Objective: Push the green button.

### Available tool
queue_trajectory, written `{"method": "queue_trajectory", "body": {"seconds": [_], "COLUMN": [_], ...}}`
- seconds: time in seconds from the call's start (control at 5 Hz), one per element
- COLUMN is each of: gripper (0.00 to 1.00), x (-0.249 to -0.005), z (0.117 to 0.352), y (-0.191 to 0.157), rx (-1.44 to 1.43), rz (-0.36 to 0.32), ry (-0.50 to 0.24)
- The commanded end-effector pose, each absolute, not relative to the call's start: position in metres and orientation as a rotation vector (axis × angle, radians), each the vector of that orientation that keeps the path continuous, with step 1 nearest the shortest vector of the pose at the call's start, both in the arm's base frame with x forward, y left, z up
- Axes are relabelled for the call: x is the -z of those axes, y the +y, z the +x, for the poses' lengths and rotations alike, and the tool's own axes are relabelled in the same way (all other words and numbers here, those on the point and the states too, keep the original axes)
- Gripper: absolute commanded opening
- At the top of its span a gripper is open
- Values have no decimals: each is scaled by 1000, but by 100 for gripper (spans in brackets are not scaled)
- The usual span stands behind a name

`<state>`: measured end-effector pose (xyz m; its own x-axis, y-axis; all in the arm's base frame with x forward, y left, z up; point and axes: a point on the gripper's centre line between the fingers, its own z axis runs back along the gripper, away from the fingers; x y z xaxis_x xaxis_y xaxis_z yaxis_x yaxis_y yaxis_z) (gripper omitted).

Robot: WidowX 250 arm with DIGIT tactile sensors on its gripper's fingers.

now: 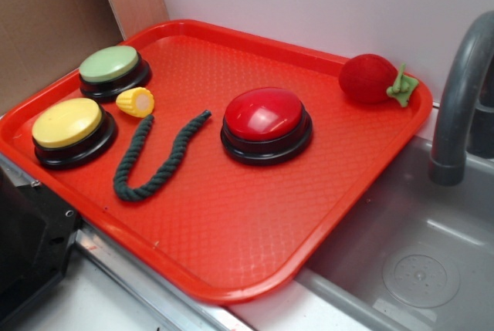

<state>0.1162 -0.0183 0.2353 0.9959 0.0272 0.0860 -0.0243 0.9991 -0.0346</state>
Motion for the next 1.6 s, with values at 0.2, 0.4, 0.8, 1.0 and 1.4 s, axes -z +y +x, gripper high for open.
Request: {"method": "queue_trajectory", "body": {"seconds": [0.2, 0.4, 0.8, 1.0, 1.4], "gripper": [100, 100, 100, 100, 100], "x": [-202, -190, -136, -114, -81], "z": [159, 178, 183, 192, 215], "y": [32, 72, 115, 130, 151], "rx": [-205, -307, -653, -697, -704], "rz": [-22, -14, 40, 9, 42], "ry": [-71, -134, -208, -196, -131]}}
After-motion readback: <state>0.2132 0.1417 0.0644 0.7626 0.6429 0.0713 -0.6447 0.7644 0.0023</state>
